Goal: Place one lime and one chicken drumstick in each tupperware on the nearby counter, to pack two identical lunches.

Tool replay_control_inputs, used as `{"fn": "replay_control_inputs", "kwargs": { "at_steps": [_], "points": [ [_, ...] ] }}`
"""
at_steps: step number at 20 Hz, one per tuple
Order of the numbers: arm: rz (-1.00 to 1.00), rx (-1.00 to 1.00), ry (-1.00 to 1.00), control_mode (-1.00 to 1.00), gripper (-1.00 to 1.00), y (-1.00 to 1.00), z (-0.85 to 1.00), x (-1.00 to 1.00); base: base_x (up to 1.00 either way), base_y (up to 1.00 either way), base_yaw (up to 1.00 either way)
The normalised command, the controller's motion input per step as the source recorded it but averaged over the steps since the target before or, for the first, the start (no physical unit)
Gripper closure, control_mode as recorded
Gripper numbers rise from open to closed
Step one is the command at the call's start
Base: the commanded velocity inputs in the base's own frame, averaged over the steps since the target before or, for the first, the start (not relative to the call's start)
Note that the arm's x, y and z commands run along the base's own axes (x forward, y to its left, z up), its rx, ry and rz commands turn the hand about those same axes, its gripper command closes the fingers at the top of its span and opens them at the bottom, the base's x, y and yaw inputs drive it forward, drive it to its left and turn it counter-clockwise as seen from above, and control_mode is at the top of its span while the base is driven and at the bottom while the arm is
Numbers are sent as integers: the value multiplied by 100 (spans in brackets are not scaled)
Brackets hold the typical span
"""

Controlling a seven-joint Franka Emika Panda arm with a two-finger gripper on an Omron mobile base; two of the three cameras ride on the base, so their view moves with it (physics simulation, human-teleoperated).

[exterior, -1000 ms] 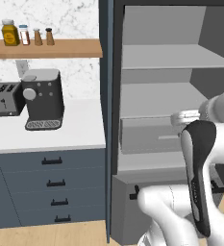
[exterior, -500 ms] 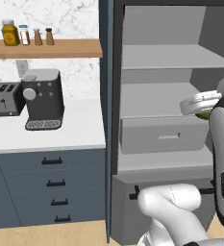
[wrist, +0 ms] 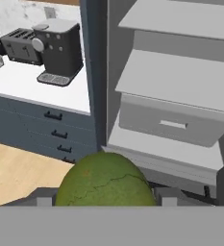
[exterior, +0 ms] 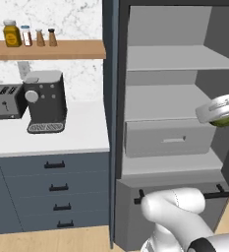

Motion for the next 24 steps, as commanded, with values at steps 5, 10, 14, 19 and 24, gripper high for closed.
{"fn": "replay_control_inputs", "kwargs": {
  "at_steps": [5,10,14,19,24],
  "points": [
    [0,0,0,100,100,0,0,0,0,87,-15],
    [0,0,0,100,100,0,0,0,0,100,-6],
    [0,0,0,100,100,0,0,0,0,100,-4],
    [0,0,0,100,100,0,0,0,0,100,-6],
    [0,0,0,100,100,0,0,0,0,100,-6]
  ]
}}
